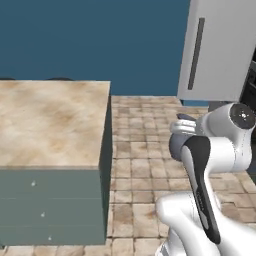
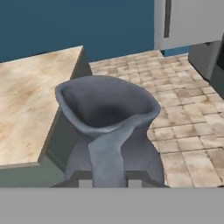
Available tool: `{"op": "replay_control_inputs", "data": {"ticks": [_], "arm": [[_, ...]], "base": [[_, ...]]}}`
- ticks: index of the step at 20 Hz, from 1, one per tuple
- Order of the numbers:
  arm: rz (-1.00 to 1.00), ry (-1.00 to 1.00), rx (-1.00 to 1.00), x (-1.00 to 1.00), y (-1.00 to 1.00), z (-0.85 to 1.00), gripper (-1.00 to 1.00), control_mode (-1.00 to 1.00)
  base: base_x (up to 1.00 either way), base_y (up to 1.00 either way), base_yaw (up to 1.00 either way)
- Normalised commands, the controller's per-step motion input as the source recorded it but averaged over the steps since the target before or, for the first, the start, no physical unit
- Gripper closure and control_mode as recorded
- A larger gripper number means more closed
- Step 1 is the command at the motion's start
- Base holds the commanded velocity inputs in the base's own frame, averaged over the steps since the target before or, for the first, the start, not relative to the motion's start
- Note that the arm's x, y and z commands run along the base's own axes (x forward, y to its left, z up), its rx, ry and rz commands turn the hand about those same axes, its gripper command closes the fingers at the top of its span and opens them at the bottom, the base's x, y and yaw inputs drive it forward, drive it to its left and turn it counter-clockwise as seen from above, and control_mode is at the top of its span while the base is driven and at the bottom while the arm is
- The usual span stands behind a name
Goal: Move the lemon wedge and potato from the top shelf to the second highest shelf to make space. Then, place the pitcher from the counter on the cleared top shelf.
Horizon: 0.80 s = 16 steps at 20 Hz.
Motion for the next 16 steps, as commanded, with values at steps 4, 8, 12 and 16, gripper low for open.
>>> {"op": "replay_control_inputs", "data": {"ticks": [4, 8, 12, 16], "arm": [[0.00, 0.00, 0.00, 0.00, 0.00, 0.00, 1.00, 1.00], [0.00, 0.00, 0.00, 0.00, 0.00, 0.00, 1.00, 1.00], [0.00, 0.00, 0.00, 0.00, 0.00, 0.00, 1.00, 1.00], [0.00, 0.00, 0.00, 0.00, 0.00, 0.00, 1.00, 1.00]], "base": [[0.51, -0.57, -0.11], [0.88, -0.04, 0.00], [1.00, 0.00, 0.00], [1.00, 0.00, 0.00]]}}
